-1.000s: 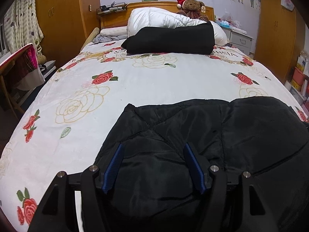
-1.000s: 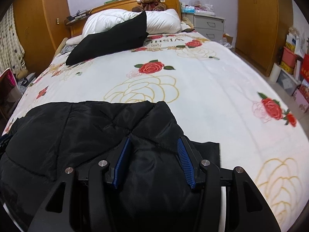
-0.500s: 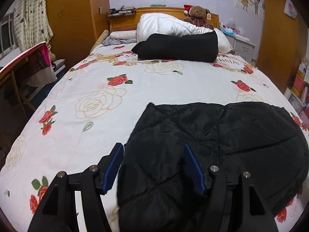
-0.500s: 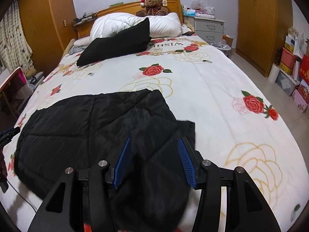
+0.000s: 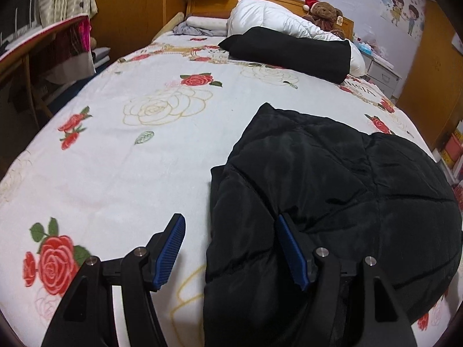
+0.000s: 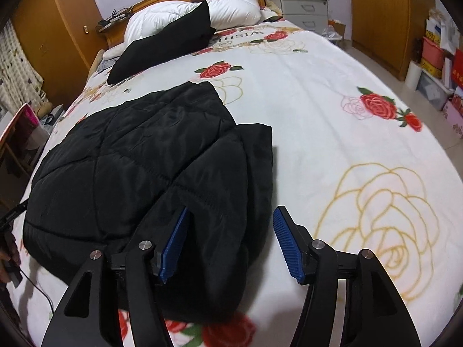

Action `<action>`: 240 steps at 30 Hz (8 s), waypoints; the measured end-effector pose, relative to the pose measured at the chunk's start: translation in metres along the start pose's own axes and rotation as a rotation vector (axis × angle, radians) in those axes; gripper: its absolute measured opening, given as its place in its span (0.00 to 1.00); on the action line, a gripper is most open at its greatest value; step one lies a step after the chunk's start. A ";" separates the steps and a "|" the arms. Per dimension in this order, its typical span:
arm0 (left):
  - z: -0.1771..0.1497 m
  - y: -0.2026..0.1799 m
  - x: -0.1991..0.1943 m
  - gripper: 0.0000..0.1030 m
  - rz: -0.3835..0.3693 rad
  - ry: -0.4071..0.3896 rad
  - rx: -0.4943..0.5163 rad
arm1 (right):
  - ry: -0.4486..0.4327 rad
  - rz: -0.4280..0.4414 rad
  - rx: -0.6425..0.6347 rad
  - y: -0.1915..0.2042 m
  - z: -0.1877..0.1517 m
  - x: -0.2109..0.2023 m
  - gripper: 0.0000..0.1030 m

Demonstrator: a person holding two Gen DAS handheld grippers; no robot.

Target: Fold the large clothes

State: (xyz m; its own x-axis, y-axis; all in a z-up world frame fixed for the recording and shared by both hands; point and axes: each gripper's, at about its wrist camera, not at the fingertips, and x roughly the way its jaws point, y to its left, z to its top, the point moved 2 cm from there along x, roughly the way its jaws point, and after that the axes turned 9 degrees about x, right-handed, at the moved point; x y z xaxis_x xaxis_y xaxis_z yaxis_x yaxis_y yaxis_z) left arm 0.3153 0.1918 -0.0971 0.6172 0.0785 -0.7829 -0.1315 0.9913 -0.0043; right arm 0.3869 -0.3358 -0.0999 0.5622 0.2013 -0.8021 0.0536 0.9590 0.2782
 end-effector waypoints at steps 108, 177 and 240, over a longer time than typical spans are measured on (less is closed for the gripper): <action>-0.116 -0.009 -0.113 0.42 -0.124 0.076 -0.121 | 0.149 0.152 0.237 -0.029 -0.099 -0.088 0.48; -0.090 -0.103 -0.225 0.47 -0.046 -0.131 0.121 | -0.166 0.077 -0.052 0.081 -0.111 -0.186 0.50; -0.198 -0.133 -0.288 0.55 -0.096 -0.041 0.133 | -0.131 0.018 -0.267 0.111 -0.247 -0.232 0.51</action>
State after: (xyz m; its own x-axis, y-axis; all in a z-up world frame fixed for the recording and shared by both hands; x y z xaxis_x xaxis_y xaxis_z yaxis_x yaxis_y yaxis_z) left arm 0.0013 0.0166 0.0062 0.6538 -0.0157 -0.7565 0.0317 0.9995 0.0066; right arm 0.0584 -0.2271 -0.0139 0.6640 0.2077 -0.7184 -0.1666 0.9776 0.1286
